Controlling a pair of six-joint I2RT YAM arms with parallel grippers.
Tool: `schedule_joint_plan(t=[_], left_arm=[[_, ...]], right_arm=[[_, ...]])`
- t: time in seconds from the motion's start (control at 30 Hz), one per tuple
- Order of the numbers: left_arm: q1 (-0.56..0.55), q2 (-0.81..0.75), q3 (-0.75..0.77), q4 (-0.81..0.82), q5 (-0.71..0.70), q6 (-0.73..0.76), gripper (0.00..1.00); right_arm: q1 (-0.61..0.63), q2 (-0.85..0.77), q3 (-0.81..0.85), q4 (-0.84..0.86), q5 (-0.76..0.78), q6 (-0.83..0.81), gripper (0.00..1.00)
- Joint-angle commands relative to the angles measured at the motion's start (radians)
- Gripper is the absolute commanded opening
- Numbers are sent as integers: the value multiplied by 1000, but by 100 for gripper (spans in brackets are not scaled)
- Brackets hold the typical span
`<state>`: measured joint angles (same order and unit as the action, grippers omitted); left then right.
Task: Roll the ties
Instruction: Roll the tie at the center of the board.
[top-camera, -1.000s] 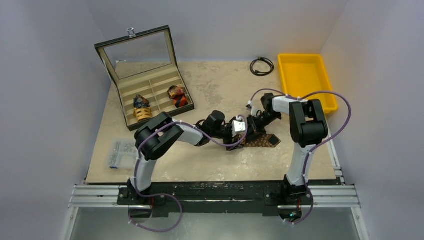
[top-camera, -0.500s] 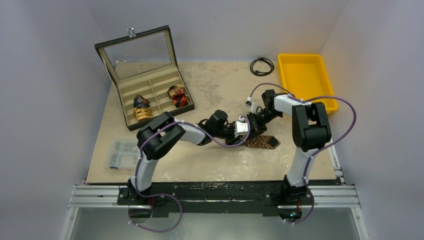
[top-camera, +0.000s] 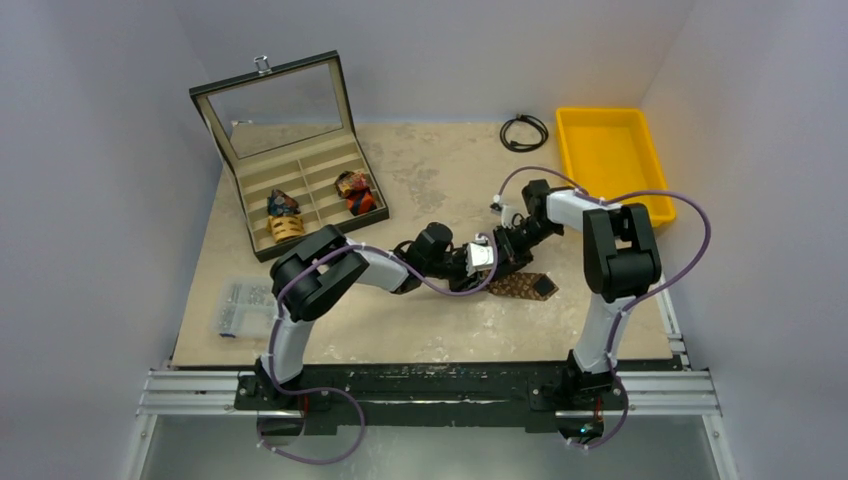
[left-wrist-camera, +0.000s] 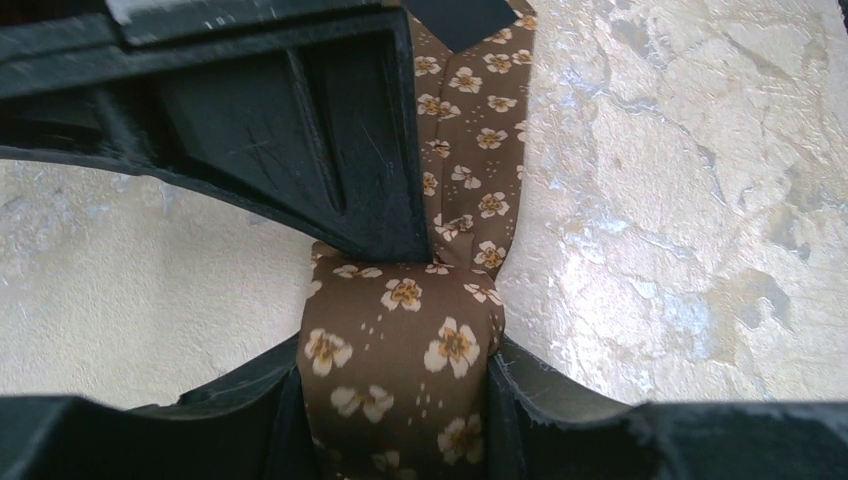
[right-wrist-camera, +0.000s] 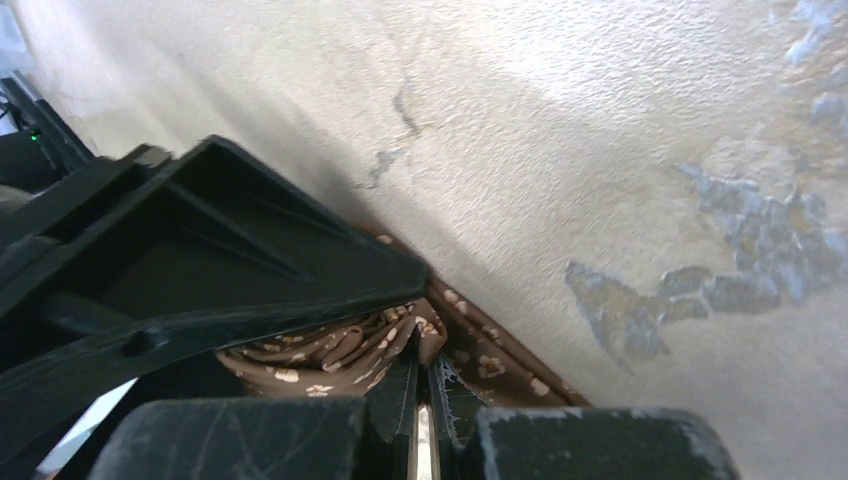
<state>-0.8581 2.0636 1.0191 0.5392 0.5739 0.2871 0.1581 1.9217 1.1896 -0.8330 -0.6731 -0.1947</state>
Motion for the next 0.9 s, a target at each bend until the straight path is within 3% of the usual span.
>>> schedule_joint_plan(t=[0.0, 0.13, 0.3, 0.43, 0.73, 0.87], left_arm=[[-2, -29, -85, -68, -14, -4, 43], [-1, -48, -92, -49, 0, -7, 45], [0, -88, -125, 68, -6, -56, 60], [1, -101, -152, 140, -8, -86, 62], [-1, -60, -97, 143, -12, -123, 53], [0, -71, -121, 81, -61, -64, 31]], right_arm=[[0, 73, -27, 86, 135, 10, 0], [5, 125, -3, 87, 185, 33, 0], [19, 137, -1, 77, 205, 34, 0], [31, 146, 6, 76, 186, 28, 0], [116, 161, 49, 108, 127, 26, 0], [130, 177, 92, 117, 113, 30, 0]])
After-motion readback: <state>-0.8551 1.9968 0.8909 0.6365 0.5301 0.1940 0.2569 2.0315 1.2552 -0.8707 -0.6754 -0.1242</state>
